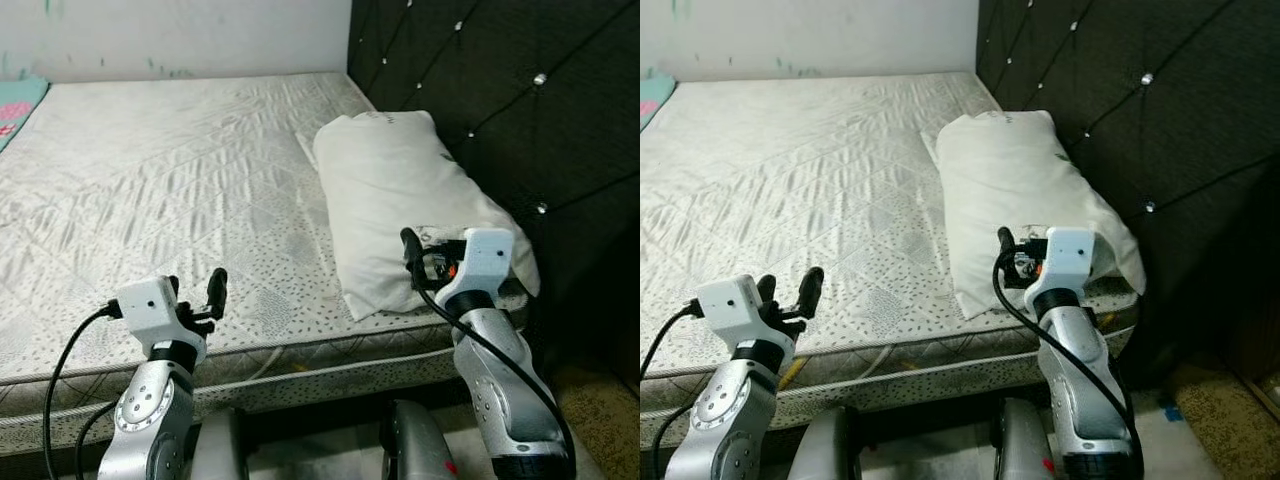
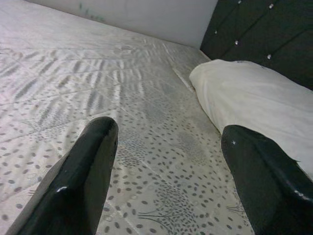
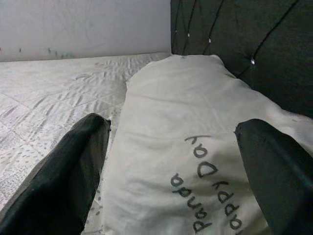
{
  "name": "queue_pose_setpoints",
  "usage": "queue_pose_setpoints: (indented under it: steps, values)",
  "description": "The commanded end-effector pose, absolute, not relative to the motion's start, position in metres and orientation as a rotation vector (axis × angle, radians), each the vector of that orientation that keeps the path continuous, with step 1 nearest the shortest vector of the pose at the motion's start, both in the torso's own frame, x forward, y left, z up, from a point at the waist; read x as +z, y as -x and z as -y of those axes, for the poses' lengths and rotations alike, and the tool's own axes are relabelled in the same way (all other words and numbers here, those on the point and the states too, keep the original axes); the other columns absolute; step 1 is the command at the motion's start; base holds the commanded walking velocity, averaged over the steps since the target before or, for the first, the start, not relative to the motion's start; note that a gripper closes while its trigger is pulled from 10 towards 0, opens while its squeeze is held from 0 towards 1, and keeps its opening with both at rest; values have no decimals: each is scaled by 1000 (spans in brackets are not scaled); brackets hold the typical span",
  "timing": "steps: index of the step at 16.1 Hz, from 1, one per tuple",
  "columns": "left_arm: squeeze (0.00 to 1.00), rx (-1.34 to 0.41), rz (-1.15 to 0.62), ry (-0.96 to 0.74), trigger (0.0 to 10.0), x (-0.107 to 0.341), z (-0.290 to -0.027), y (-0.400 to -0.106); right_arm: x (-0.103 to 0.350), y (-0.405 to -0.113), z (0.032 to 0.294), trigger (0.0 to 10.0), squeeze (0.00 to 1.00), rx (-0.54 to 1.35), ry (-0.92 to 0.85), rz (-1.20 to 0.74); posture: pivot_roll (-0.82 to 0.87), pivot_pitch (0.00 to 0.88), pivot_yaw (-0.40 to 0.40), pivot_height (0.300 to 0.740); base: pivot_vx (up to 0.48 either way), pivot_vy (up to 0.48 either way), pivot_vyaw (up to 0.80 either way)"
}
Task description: Clean up the room
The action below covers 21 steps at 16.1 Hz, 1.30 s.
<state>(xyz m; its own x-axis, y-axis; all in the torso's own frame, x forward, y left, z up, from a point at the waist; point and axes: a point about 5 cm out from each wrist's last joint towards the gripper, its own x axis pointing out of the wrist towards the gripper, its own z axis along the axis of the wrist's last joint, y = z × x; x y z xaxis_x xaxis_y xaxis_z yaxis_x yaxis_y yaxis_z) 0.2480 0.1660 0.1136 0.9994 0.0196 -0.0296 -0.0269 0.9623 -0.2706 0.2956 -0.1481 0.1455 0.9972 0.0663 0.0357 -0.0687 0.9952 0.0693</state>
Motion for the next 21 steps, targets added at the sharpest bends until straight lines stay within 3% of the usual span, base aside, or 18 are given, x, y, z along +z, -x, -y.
queue_pose_setpoints:
  steps: [1,9,18,21]
  values:
    - [0,24,-39,263,10000,111,-166,-248,154,-295,147,10000,0,81,-93,66,-22,22,2,557,0,0,0]
    - [0,24,-39,262,10000,112,-166,-248,158,-297,147,10000,0,89,-113,78,-21,29,6,624,0,0,0]
    - [0,18,-35,258,10000,113,-166,-251,157,-299,147,10000,0,92,-115,76,-17,20,11,731,0,0,0]
    - [0,18,-33,257,10000,113,-166,-252,157,-299,147,10000,0,91,-113,75,-16,16,12,740,0,0,0]
